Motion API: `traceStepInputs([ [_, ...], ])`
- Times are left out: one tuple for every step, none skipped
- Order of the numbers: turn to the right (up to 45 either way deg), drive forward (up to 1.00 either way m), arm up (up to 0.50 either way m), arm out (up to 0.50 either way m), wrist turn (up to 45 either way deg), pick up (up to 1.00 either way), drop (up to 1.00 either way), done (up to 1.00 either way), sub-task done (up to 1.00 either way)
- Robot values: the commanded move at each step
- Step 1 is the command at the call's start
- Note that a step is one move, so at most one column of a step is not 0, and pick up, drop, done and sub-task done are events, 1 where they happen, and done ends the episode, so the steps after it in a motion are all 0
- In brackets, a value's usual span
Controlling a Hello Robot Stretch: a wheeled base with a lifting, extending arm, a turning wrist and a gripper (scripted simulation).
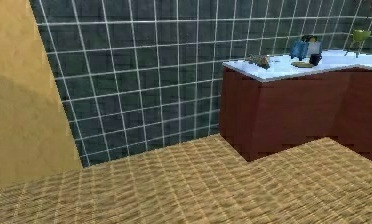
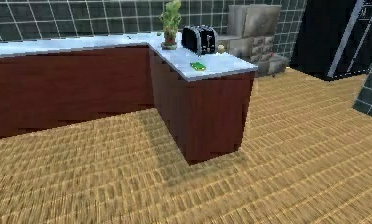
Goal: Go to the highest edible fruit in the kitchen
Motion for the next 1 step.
traceStepInputs([
  [18.0,0.00,0.00,0.00,0.0,0.00,0.00,0.00,0.00],
])
